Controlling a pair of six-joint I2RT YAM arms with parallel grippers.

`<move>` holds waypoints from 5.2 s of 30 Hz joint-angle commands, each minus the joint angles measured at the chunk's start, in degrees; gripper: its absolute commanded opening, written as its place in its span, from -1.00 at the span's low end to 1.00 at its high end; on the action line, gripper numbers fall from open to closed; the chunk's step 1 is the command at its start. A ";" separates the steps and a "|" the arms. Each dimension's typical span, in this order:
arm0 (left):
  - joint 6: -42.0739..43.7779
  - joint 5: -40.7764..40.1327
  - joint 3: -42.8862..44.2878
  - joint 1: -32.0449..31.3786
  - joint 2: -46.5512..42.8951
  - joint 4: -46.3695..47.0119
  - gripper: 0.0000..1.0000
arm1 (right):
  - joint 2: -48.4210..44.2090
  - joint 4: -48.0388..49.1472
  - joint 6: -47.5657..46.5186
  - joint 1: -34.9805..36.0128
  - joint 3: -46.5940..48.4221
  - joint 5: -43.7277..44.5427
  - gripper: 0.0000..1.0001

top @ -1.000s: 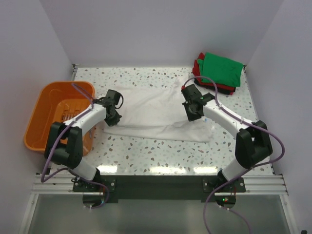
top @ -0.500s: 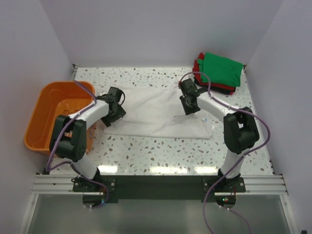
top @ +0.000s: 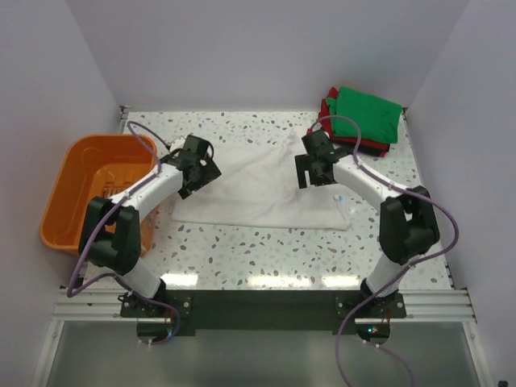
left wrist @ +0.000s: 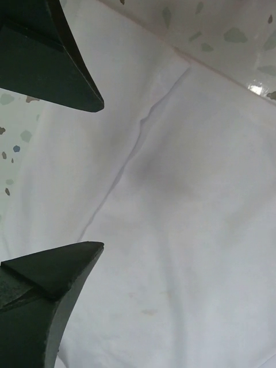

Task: Fold and stack the t-shirts
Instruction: Fold the tshirt

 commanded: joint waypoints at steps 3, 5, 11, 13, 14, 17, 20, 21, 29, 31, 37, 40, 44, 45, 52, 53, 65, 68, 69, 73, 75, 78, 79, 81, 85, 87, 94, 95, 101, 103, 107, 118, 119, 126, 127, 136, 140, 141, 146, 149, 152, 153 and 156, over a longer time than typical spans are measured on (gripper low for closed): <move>3.10 1.94 -1.84 -3.51 -1.23 3.85 1.00 | -8.77 2.30 4.14 -0.03 -8.75 -8.87 0.97; 3.46 3.26 -3.24 -3.52 -0.71 4.65 1.00 | -9.65 3.00 4.94 -0.03 -11.05 -8.61 0.97; 3.72 1.85 -5.53 -3.52 2.36 6.41 1.00 | -6.76 5.46 5.29 -0.12 -14.92 -11.68 0.97; 3.29 2.46 -6.84 -3.52 3.16 6.50 1.00 | -5.35 5.91 5.64 -0.03 -16.07 -12.21 0.97; 2.85 2.73 -7.55 -3.52 3.42 6.67 1.00 | -5.09 5.99 5.73 -0.12 -16.50 -12.04 0.97; 1.53 2.91 -11.15 -3.52 2.90 7.11 1.00 | -5.08 5.12 6.70 -0.12 -18.61 -10.11 0.97; 0.65 3.96 -15.36 -3.69 0.71 8.16 1.00 | -6.13 3.20 6.52 -0.12 -21.34 -8.35 0.97; 0.30 4.14 -17.73 -3.87 -0.08 8.34 1.00 | -6.83 2.66 6.96 -0.21 -23.00 -7.82 0.97; -4.54 5.36 -28.11 -8.87 -10.45 8.16 1.00 | -17.55 -2.70 17.57 -0.30 -33.90 -8.17 0.97; -6.55 5.54 -30.66 -10.71 -13.78 8.17 1.00 | -20.45 -3.75 19.26 -0.39 -35.49 -8.43 0.97; -11.47 5.63 -35.50 -14.76 -20.56 6.06 1.00 | -28.00 -7.10 25.59 -0.56 -38.38 -8.95 0.97; -13.67 5.46 -36.91 -16.61 -22.32 5.01 1.00 | -29.60 -8.76 26.30 -0.56 -39.71 -7.47 0.97; -13.86 4.15 -36.39 -17.58 -24.52 1.16 1.00 | -31.97 -9.21 26.65 -0.56 -40.33 -7.99 0.97; -13.68 3.35 -34.64 -17.67 -25.13 -0.17 1.00 | -33.20 -9.64 26.56 -0.47 -39.81 -7.64 0.97; -10.09 -7.98 -20.23 -17.41 -26.64 -9.31 1.00 | -37.43 -13.08 18.05 -0.56 -25.33 -3.60 0.97; -8.95 -10.69 -16.03 -17.14 -25.68 -9.59 1.00 | -37.08 -13.16 17.34 -0.56 -23.73 -3.60 0.97; 8.11 -8.61 14.19 -2.64 2.96 -5.54 1.00 | -22.94 -6.84 11.89 -0.56 -6.15 -2.63 0.97; 9.69 -11.14 20.63 -2.29 10.79 -6.25 1.00 | -20.21 -6.31 11.36 -0.56 -3.95 -1.49 0.97; 10.48 -11.85 22.05 -1.24 14.46 -6.07 1.00 | -18.55 -6.31 11.10 -0.56 -3.51 -0.70 0.97; 10.40 -10.72 29.79 2.63 22.12 -9.77 0.99 | -15.90 -5.79 10.48 -0.65 -2.53 0.53 0.97; 11.10 -9.49 30.15 3.25 24.15 -8.45 0.94 | -14.93 -5.78 10.30 -0.65 -2.53 0.36 0.97; 11.98 -7.82 29.71 3.34 26.70 -6.25 0.85 | -13.44 -5.34 10.21 -0.65 -2.97 0.71 0.97; 11.90 -7.90 29.80 3.42 27.32 -6.16 0.82 | -12.65 -5.26 10.21 -0.65 -2.89 1.14 0.97; 11.72 -7.55 30.15 3.95 29.34 -5.90 0.69 | -11.85 -5.17 10.21 -0.65 -2.62 1.32 0.97; 11.11 -6.94 30.24 4.65 31.02 -4.50 0.46 | -10.62 -4.64 10.30 -0.65 -2.45 0.80 0.97; 11.11 -6.85 30.24 4.74 31.28 -3.88 0.33 | -10.01 -4.38 10.30 -0.65 -2.62 0.53 0.97; 11.81 -7.29 30.94 5.88 32.25 -4.58 0.33 | -7.90 -4.11 9.69 -0.56 -1.31 0.71 0.97; 11.90 -7.11 30.86 6.41 32.43 -4.75 0.33 | -7.46 -4.20 9.51 -0.56 -0.96 0.80 0.97; 13.04 -5.45 30.94 6.94 32.52 -3.62 0.23 | -2.81 -4.81 9.33 -0.74 3.08 4.64 0.97; 13.91 -3.96 30.59 6.85 33.04 -2.82 0.08 | 0.61 -5.51 9.51 -0.83 6.41 7.20 0.97; 14.71 -1.67 28.75 6.94 33.31 -2.29 -0.31 | 7.30 -6.22 9.33 -1.53 14.32 8.53 0.97; 17.95 -0.52 21.46 6.85 29.18 2.09 -1.00 | 28.39 -10.35 13.46 -2.76 41.30 10.11 0.97; 18.31 -0.69 20.93 6.85 27.61 2.88 -1.00 | 29.53 -10.44 13.73 -2.85 42.45 10.11 0.97; 21.03 0.09 17.06 6.85 20.83 8.60 -1.00 | 36.48 -3.08 15.93 -3.11 47.47 8.97 0.97; 21.30 0.70 16.62 6.77 20.39 9.04 -1.00 | 38.06 -2.19 15.67 -3.20 48.61 8.88 0.97; 24.11 2.82 14.77 6.85 18.45 11.77 -1.00 | 43.87 -1.91 14.61 -3.29 51.61 10.20 0.85; 24.55 2.91 14.42 6.77 17.84 12.12 -1.00 | 41.25 -2.09 15.05 -3.29 47.66 10.46 0.44; 24.55 3.08 14.24 6.85 17.66 12.21 -1.00 | 40.19 -1.57 15.40 -3.29 45.04 11.34 0.38; 24.55 3.26 13.72 6.85 17.14 12.30 -1.00 | 35.27 0.54 15.75 -3.29 38.25 14.07 -0.07; 24.64 3.70 13.36 6.85 16.79 12.56 -1.00 | 34.38 0.28 15.31 -3.29 38.07 14.07 -0.46; 24.90 4.14 12.84 6.77 16.26 13.08 -1.00 | 33.68 0.72 14.70 -3.20 37.98 14.42 -0.87; 24.99 4.22 12.58 6.77 16.00 13.26 -1.00 | 33.50 0.90 14.52 -3.29 37.90 14.77 -1.00; 25.08 4.49 12.31 6.85 15.38 13.44 -1.00 | 32.63 1.68 13.65 -3.37 37.90 14.68 -1.00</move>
